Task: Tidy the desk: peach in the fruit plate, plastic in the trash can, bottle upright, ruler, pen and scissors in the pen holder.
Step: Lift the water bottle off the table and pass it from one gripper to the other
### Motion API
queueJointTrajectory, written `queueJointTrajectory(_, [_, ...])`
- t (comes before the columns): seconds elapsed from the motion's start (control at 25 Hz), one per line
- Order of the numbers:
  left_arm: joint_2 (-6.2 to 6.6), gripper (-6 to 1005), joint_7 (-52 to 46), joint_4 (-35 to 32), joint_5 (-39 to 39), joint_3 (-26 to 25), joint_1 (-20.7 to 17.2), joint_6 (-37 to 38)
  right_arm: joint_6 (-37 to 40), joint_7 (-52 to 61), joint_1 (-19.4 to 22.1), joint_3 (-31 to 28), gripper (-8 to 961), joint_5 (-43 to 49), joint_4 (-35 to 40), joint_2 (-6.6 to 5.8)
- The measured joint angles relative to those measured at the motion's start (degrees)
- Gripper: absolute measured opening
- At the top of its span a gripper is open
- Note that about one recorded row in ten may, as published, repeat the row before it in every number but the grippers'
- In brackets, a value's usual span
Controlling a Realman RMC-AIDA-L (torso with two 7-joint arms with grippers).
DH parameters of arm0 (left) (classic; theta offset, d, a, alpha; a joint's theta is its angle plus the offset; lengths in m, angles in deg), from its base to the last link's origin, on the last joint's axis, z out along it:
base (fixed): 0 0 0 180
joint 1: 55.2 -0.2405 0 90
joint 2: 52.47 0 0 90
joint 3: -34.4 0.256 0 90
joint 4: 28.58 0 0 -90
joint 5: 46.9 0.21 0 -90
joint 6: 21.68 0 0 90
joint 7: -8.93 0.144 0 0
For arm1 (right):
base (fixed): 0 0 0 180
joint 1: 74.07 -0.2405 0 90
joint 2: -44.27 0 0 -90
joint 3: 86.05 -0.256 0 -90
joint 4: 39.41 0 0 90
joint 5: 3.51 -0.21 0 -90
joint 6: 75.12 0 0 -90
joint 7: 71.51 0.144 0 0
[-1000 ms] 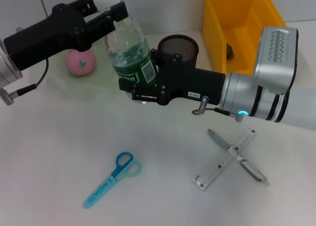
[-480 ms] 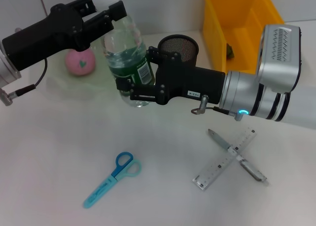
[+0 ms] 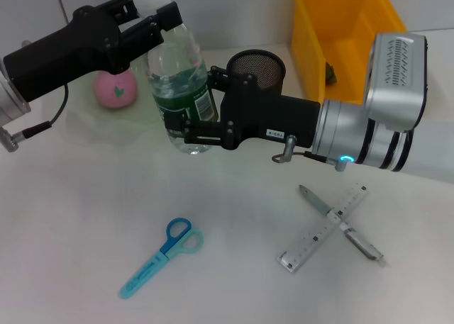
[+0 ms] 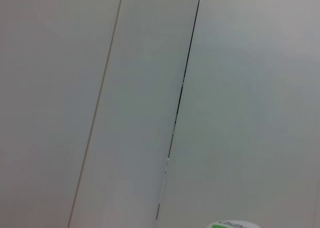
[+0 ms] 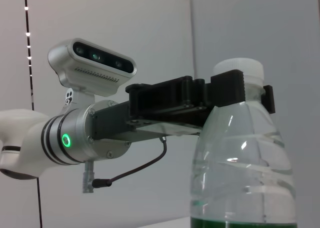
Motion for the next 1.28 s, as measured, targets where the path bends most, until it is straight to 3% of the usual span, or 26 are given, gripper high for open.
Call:
queueJointTrajectory(0.32, [-0.09, 445, 0.3, 0.0, 0.0, 0.0, -0.2, 0.1, -0.6, 2.8, -0.4, 0.5, 799, 0.5, 0.6, -0.21])
queueJointTrajectory(1.0, [-0.09, 445, 0.5, 0.0, -0.1, 0.0, -0.3, 0.7, -2.5, 11.7, 0.0, 9.2, 805, 0.3, 7.2, -0.24])
queueJointTrajectory(1.28, [-0.09, 446, 0.6, 0.0, -0.1, 0.0, -0.4, 0.7, -2.3, 12.2, 0.4, 9.5, 808, 0.1, 8.0, -0.1])
